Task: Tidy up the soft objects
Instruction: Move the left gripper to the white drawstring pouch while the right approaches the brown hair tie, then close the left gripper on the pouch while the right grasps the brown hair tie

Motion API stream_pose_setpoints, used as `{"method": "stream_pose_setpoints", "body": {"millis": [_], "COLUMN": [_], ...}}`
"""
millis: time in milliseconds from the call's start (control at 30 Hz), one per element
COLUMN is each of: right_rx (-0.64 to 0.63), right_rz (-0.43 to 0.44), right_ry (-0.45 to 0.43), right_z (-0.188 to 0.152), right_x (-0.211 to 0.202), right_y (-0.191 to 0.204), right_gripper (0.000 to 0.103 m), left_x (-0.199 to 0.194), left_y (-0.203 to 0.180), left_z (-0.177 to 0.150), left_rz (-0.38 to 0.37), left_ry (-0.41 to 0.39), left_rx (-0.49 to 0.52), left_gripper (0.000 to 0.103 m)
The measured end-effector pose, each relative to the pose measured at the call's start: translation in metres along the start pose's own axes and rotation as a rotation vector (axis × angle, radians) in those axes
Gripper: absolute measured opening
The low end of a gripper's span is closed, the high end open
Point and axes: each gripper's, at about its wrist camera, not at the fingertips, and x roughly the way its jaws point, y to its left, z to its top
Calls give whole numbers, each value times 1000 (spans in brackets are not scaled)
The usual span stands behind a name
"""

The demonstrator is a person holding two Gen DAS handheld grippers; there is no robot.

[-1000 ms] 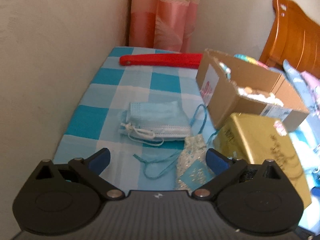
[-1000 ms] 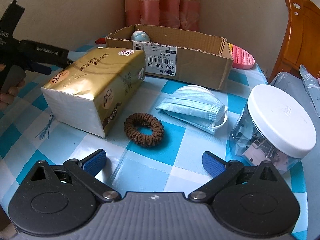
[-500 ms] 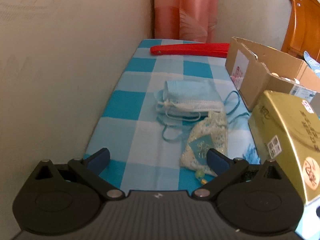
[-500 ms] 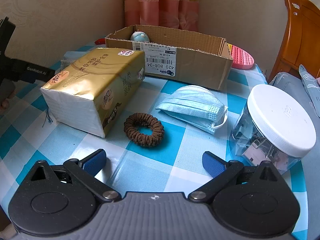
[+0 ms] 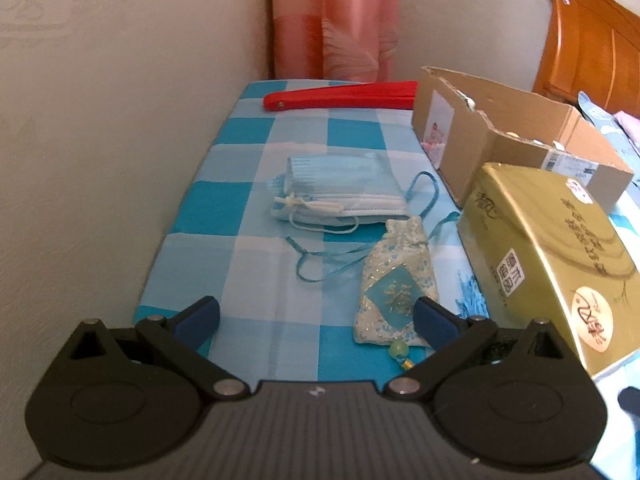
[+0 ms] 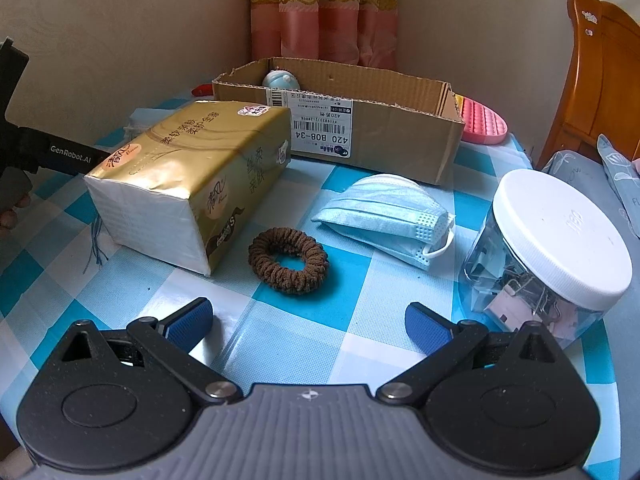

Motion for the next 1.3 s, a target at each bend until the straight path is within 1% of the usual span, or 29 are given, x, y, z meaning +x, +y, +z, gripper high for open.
{"method": "stream_pose_setpoints", "body": {"millis": [67,167,267,367,467,567,667,767,833,867,933,1033,1133,1200,1267,1300], "right_rx": [0,0,-1,0,-1,-1,-1,-1,-1,-1,-1,-2,-3,-11,-25,-33], "right_rz": [0,-1,1,1,1,1,1,1,1,1,0,1,5,14,23,30], "right_ry": [-2,-3,-8,-10,-10,-11,-12,-12,-12,-13,-15,-13,-9,-9,-14,-18], "right_z": [0,0,-1,-1,-1,-2,-1,-1,-2,-2,-2,-2,-1,0,2,4], "right_x": [0,0,-1,-1,-1,-1,-1,-1,-1,-1,-1,-1,-1,-1,0,0], "right_y": [0,0,0,0,0,0,0,0,0,0,0,0,0,2,5,7], "right_gripper": [103,103,103,103,103,103,103,103,103,103,103,103,103,99,88,86], "left_x": [-3,-7,-12,-17,-18,-17,-17,-16,-15,-14,-13,-11,-8,-6,-4,-4], "left_y": [4,12,8,-2,-7,-11,-13,-14,-15,-16,-20,-27,-25,-24,-24,-23], "left_z": [-3,-5,-7,-7,-6,-7,-7,-6,-5,-5,-5,-6,-3,-2,-1,0], "left_rz": [31,69,71,33,-7,-9,-26,-35,-50,-61,-73,-60,-70,-78,-84,-88], "left_ry": [-13,-12,-22,-50,-66,-77,-96,-99,-96,-94,-96,-103,-101,-102,-103,-103], "left_rx": [3,-9,23,64,77,88,89,82,78,78,94,125,102,95,90,90], "left_gripper": [103,102,102,102,102,102,99,87,74,72,70,66,65,62,59,57]}}
